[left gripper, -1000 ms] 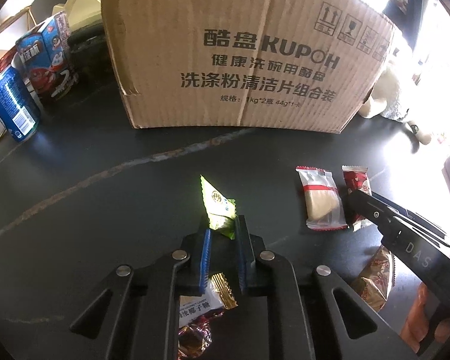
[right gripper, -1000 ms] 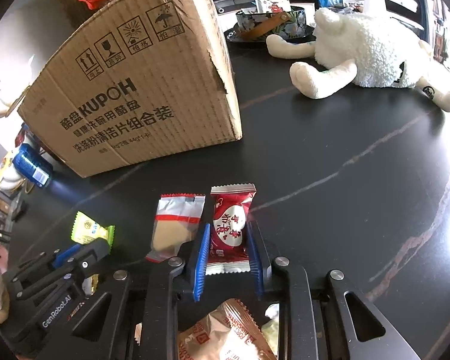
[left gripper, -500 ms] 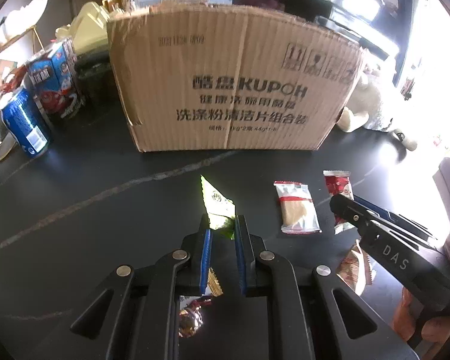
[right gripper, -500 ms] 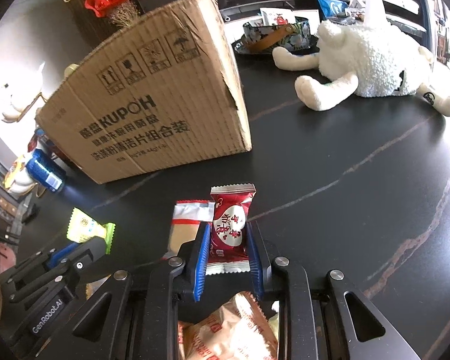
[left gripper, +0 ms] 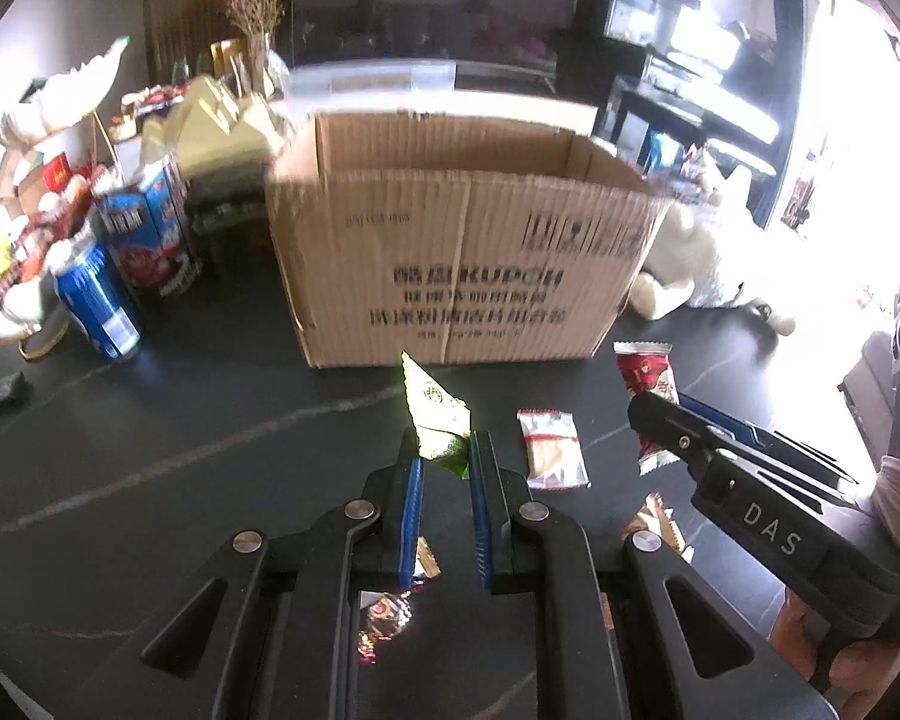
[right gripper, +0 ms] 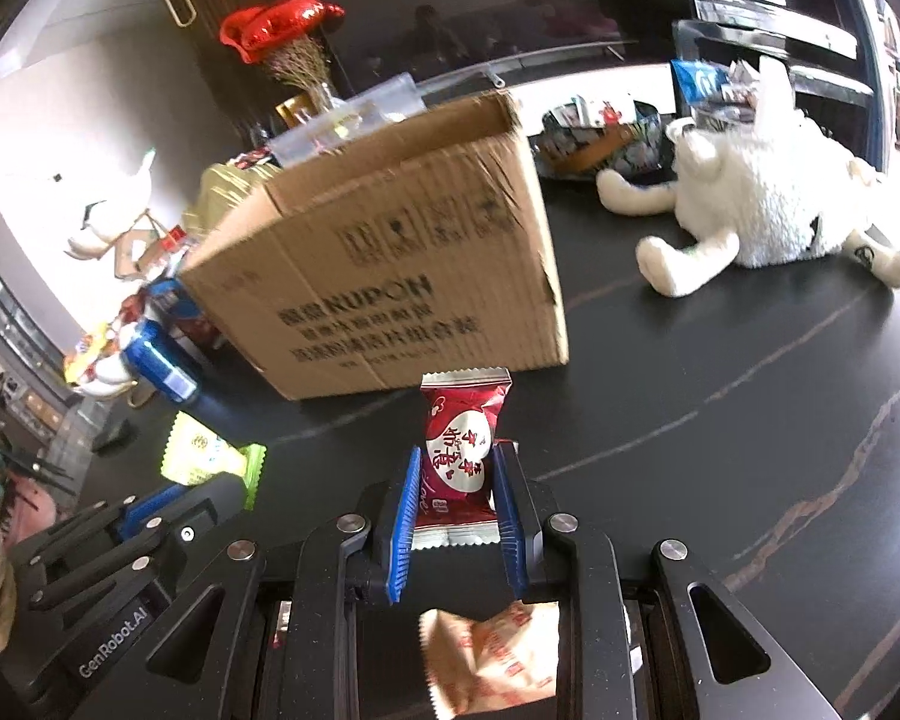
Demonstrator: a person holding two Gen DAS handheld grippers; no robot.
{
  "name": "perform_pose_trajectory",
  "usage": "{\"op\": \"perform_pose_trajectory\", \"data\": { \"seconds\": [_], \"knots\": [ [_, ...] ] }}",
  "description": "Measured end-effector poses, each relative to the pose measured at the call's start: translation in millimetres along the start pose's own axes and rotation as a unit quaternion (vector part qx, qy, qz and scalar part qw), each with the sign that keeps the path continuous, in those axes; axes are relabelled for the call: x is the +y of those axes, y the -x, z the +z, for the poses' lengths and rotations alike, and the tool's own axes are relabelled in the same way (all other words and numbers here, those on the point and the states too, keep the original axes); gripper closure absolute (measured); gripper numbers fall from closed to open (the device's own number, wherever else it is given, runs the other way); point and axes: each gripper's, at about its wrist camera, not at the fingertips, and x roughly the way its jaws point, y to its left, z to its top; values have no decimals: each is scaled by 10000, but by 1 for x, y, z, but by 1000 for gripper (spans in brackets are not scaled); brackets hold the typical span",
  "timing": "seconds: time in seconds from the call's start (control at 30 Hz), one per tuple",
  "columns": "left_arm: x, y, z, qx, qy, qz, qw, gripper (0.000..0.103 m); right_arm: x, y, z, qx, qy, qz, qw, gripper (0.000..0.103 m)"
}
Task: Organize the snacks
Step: 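Carry the green candy and red candy bar over the box and open both tools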
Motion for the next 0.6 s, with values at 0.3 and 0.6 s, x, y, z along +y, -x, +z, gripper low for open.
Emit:
{"op": "perform_pose_trajectory", "data": {
  "seconds": [0.3, 0.6],
  "knots": [
    [1, 40, 19, -369, -132, -77, 9992, 87, 20, 34, 20, -241, 155, 135, 9995, 77],
    [0, 69, 48, -622, -333, -129, 9974, 87, 40, 65, 51, -520, 293, 222, 9980, 77]
  ]
}}
